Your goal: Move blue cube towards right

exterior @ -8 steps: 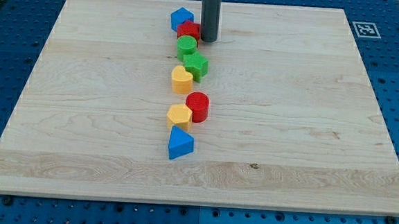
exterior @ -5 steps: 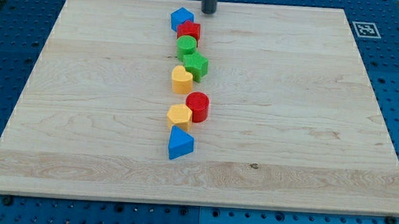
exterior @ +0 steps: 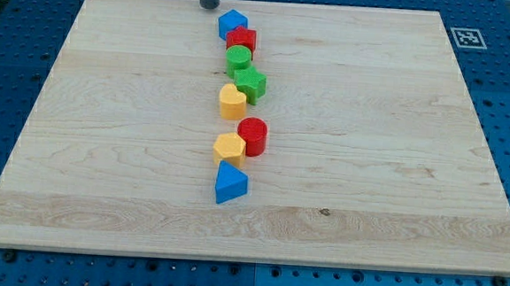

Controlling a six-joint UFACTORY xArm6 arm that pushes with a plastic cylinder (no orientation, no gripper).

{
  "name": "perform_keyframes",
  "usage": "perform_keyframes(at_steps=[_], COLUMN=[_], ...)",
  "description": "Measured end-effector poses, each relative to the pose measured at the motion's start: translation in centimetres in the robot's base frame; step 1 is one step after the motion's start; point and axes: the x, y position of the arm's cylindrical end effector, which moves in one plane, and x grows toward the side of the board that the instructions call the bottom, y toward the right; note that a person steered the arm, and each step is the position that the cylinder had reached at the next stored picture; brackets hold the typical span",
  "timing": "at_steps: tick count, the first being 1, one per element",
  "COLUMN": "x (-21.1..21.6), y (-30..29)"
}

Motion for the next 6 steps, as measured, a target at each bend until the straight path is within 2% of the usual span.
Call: perform_keyframes(at_steps=[1, 3, 4, 6], x=[0.6, 1.4, 1.5, 5.2], y=[0.0, -4.0, -2.7, 0.3])
